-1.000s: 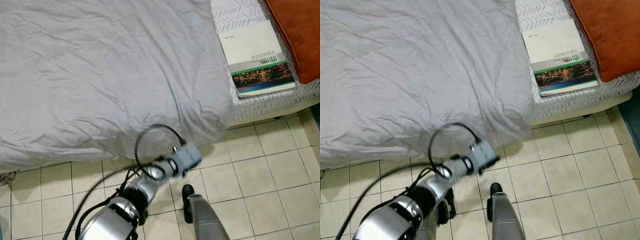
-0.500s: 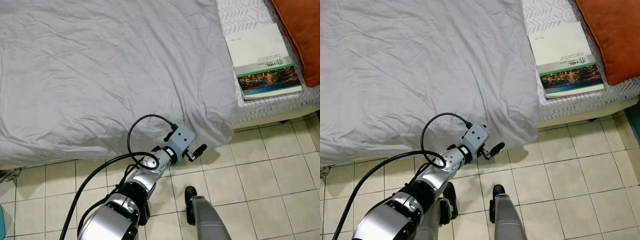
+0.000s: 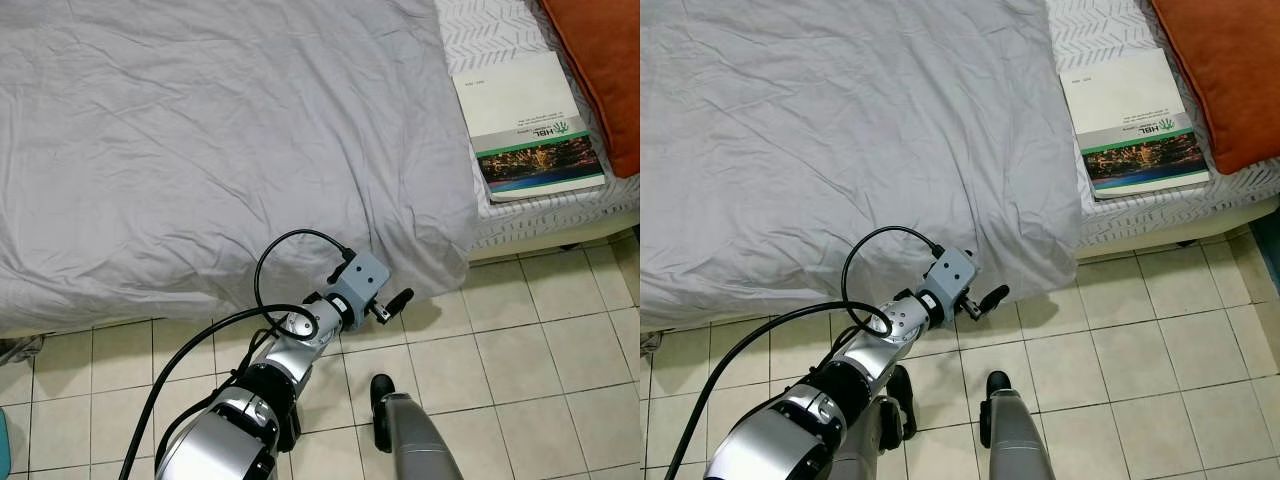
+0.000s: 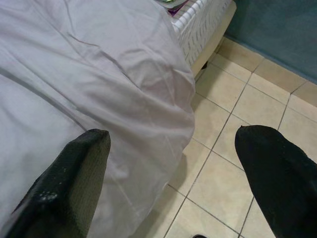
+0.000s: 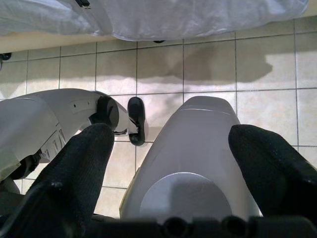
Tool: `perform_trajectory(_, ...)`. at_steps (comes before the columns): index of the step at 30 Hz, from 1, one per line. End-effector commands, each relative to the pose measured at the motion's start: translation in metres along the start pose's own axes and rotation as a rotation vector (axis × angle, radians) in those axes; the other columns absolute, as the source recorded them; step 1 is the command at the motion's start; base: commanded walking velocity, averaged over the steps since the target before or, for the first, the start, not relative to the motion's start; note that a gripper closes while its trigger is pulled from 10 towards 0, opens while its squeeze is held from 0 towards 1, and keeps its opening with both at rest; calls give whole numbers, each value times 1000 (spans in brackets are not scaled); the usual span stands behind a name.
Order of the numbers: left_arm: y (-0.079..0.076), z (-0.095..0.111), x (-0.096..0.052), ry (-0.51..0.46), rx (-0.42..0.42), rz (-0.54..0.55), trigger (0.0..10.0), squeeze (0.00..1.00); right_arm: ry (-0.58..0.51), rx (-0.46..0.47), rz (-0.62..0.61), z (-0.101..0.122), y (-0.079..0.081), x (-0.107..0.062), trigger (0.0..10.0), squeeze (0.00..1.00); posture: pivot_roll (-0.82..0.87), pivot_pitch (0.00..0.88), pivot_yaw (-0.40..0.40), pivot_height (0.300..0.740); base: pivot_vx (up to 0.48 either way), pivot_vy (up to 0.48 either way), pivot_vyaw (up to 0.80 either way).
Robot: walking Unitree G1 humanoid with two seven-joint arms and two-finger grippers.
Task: Clean up the room
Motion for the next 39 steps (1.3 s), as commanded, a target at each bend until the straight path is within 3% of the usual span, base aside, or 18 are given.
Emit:
perform_trajectory(1,-104,12,25,-67,-197,-195,10000,1000,63,17,20,-12,7,-6,10000,0,-328,547,120,740,0,0,0)
perform_trajectory(39,-104,12,25,-67,-197,-195,10000,1000,63,17,20,-12,7,-6,10000,0,-328,547,120,740,0,0,0)
Point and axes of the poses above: a point about 5 cm out from each wrist's last joint towards the gripper, its own x axis pointing out of the wrist towards the gripper, its own z axis along the axis of the wrist's last joint, y = z × x, the point moved 3 cm from there along x, pointing out of the wrist towards the gripper, and after that the axes turned 12 degrees about -x, right-handed, at the moved point
